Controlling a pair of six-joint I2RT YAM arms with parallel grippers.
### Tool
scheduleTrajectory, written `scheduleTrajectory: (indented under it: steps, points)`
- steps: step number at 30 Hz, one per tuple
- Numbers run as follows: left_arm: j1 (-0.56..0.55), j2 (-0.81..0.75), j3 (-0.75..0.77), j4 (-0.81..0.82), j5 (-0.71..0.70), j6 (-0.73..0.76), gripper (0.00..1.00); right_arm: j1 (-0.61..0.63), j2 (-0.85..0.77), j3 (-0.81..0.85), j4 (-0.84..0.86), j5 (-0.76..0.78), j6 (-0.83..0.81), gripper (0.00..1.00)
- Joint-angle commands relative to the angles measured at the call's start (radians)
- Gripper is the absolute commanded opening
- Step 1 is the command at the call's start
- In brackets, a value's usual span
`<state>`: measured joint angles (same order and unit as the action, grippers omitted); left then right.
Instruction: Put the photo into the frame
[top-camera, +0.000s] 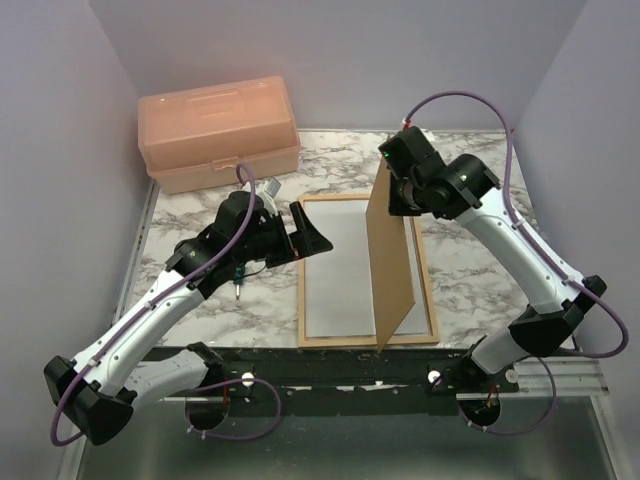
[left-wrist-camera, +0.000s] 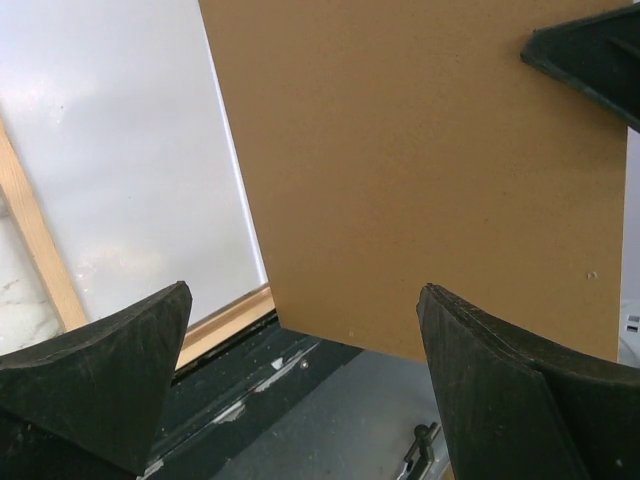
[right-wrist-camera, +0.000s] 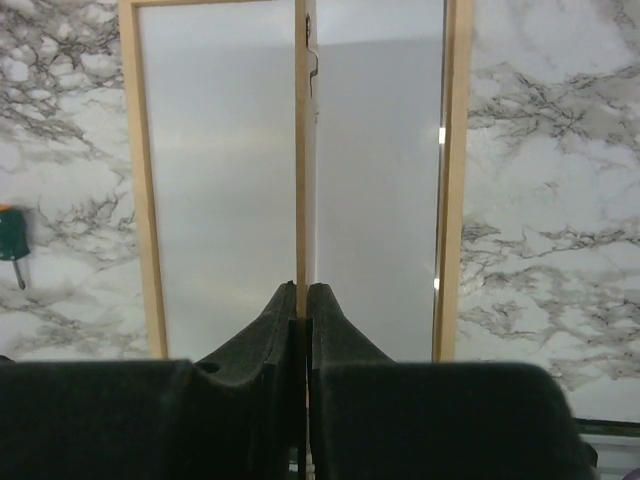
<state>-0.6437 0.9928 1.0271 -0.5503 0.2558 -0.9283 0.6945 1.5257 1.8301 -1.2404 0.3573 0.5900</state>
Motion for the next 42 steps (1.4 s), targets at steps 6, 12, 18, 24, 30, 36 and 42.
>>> scheduleTrajectory:
  steps: [6,12,18,24,30,36,42]
  points:
    - [0.048,-0.006,-0.039,0.060,0.128,0.004,0.99,0.155,0.094,0.048,-0.052,0.152,0.094,0.14]
    - [0.077,-0.024,-0.095,0.109,0.212,-0.006,0.99,0.197,0.101,0.039,0.028,0.070,0.083,0.18]
    - [0.100,-0.077,-0.168,0.167,0.270,-0.035,0.99,0.272,0.120,0.034,0.025,0.075,0.072,0.24]
    - [0.118,-0.113,-0.178,0.180,0.289,-0.050,0.98,0.347,0.095,0.006,0.057,0.080,0.062,0.24]
    - [0.125,-0.152,-0.196,0.222,0.316,-0.080,0.98,0.367,0.045,-0.075,0.129,0.011,0.047,0.44]
    - [0.130,-0.181,-0.277,0.351,0.360,-0.139,0.99,0.368,-0.074,-0.217,0.296,-0.057,0.061,0.70]
    - [0.133,-0.167,-0.302,0.407,0.405,-0.173,0.98,0.368,-0.166,-0.319,0.413,-0.140,0.065,0.89]
